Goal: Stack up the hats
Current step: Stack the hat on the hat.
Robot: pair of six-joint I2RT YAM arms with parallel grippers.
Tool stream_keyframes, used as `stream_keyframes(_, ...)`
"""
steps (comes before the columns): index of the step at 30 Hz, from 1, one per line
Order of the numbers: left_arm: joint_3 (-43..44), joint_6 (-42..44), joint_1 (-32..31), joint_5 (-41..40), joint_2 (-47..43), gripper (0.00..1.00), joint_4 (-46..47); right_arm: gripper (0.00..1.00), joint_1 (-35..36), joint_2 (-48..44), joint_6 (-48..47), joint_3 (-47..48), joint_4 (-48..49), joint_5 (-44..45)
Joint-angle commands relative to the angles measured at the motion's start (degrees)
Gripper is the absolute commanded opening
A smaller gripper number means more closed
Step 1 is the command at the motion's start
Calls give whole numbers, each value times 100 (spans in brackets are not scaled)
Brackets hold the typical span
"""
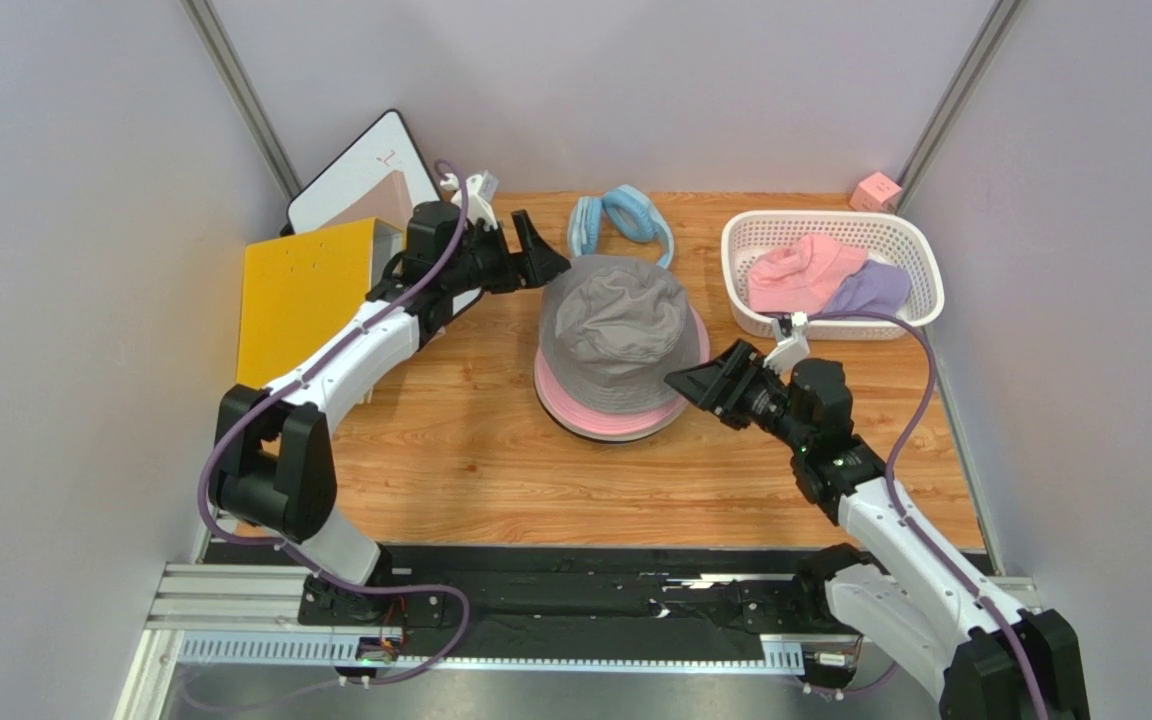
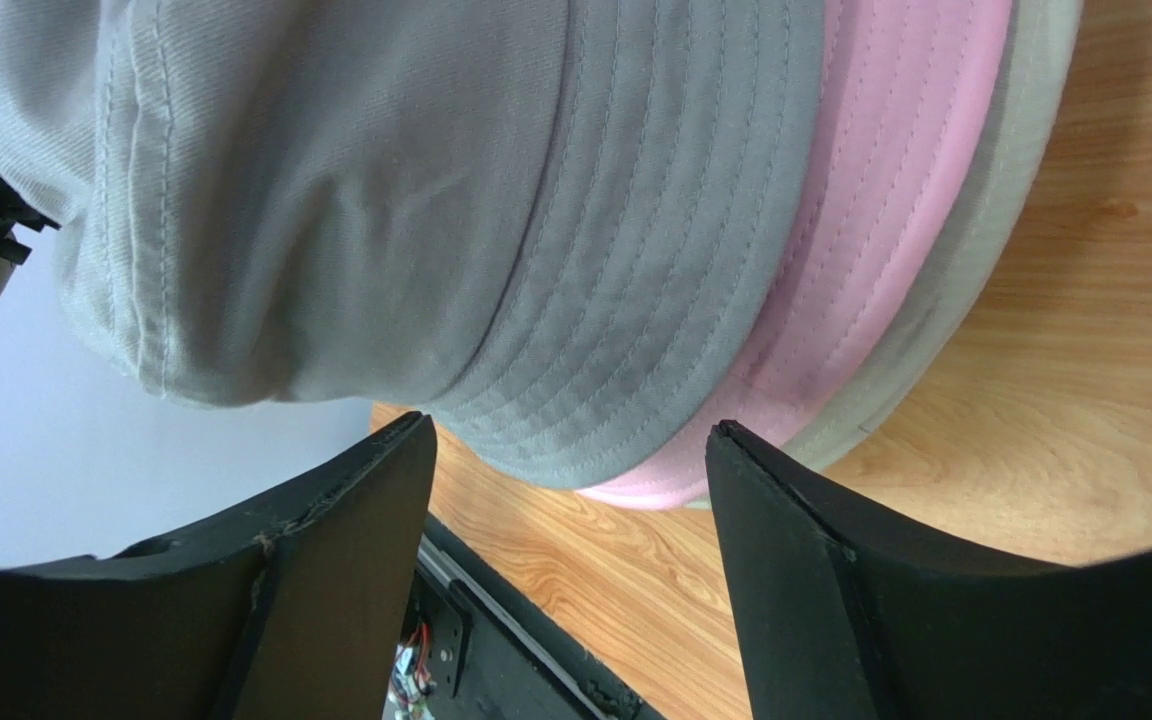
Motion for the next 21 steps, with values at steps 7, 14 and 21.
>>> stream_keyframes(7,200,-232,19,698,154,91,255,71,253,411,166,-89,895,298)
stream_keyframes(14,95,-276,19,891,172,85,280,61,332,894,228,-107,1343,271)
stream_keyframes(21,-2,-408,19,892,181,48,456,48,402,781,140,-72,1107,508)
